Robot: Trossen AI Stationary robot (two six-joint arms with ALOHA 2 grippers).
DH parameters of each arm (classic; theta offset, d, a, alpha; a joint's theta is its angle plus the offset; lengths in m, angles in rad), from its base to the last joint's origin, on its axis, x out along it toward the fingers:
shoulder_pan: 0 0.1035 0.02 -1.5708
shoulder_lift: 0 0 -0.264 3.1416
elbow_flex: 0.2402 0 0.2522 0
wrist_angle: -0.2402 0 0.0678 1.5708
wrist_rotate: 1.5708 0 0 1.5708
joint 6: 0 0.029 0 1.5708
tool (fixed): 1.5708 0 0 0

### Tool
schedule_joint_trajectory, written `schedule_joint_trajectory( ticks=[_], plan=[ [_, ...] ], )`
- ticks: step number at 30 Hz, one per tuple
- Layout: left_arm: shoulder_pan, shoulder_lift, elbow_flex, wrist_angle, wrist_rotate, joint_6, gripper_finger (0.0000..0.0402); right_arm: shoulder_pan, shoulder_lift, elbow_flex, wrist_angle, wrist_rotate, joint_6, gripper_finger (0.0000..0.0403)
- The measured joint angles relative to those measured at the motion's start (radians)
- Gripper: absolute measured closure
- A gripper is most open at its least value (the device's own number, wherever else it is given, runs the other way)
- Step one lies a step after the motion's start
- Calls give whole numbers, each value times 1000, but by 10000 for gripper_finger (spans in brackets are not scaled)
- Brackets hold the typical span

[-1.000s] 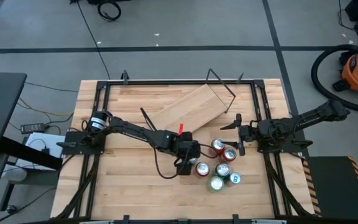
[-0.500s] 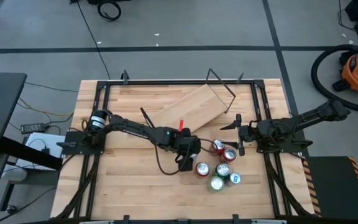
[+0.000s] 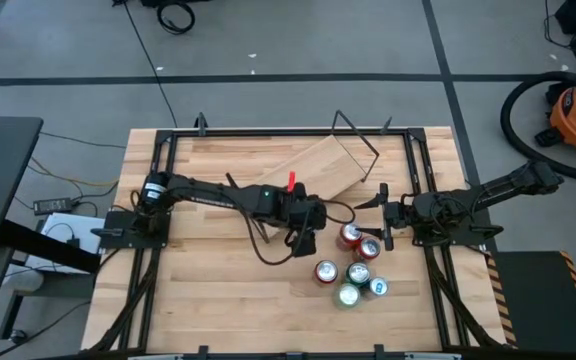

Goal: Place canned beverage on shelf
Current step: Put the orange white soda can on the shelf

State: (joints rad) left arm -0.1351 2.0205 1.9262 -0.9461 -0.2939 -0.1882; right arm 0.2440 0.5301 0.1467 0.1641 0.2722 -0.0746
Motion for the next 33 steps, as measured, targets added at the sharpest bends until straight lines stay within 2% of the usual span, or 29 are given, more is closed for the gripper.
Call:
schedule_joint_trajectory(
  ticks=[6,16,21,24,28,33],
  plan=[
    [2,-1,66,-126,-75,15,92,0,0,0,-1,0,0,111],
    [16,-4,71,-251,-111,-5,91,0,0,0,-4,0,0,111],
    [16,-48,71,-288,-115,-8,91,0,0,0,-11,0,0,111],
    [16,-93,63,-297,-159,-13,91,0,0,0,-11,-1,0,111],
    [25,-170,-12,-264,-187,-36,91,0,0,0,-15,-3,0,111],
    [57,-316,-229,-119,-192,-62,90,0,0,0,-16,-4,0,111]
  ],
)
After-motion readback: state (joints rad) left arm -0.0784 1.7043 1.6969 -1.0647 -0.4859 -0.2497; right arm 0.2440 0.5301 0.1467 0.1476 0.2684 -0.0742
